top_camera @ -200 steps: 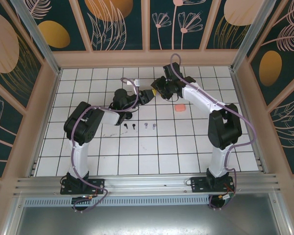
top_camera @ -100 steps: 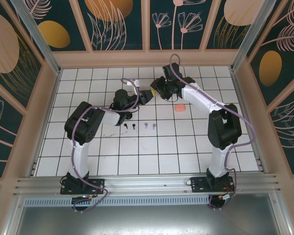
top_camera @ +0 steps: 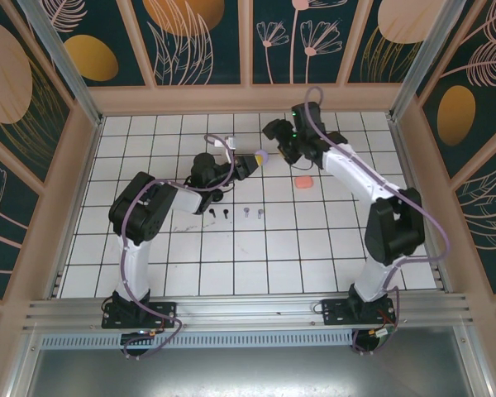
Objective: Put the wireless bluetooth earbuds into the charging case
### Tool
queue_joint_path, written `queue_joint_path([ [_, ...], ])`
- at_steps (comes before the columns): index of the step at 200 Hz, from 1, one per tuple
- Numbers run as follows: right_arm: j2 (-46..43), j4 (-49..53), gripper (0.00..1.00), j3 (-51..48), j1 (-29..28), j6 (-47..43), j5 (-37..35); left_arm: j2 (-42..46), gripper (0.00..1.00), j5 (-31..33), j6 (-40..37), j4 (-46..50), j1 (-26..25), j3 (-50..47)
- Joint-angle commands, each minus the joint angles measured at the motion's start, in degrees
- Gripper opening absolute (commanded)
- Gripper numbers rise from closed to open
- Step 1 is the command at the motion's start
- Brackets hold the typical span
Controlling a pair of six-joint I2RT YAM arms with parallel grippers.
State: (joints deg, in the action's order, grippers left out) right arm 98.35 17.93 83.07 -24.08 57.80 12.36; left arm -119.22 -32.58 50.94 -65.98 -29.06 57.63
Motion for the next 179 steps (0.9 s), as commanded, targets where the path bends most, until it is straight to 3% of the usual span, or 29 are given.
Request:
queue_joint_path([
  [1, -5.35, -6.09, 0.74, -5.55, 1.39, -6.72, 1.74, 5.19, 0.0, -2.5, -4.07, 2.34, -0.17, -1.1],
  [51, -16.7, -19.59, 0.73, -21.73, 2.19, -28.36, 8.24, 10.41, 0.0, -11.14, -10.55, 11.24, 1.78, -1.43],
  [81, -20.46, -24.09, 0.73, -27.65, 3.02, -36.51, 14.0, 11.72, 0.0, -17.12, -13.21, 15.6, 2.69, -0.31],
  [120, -18.21, -24.04, 0.72, -27.19, 3.05, -40.3, 20.86, 12.93, 0.0, -21.78, -16.04, 20.38, 2.65, 1.06],
  [179, -13.66, -25.12, 0.69, -25.26, 1.57, -39.8, 22.01, 14.02, 0.0, -23.23, -16.22, 21.37, 2.68, 1.66],
])
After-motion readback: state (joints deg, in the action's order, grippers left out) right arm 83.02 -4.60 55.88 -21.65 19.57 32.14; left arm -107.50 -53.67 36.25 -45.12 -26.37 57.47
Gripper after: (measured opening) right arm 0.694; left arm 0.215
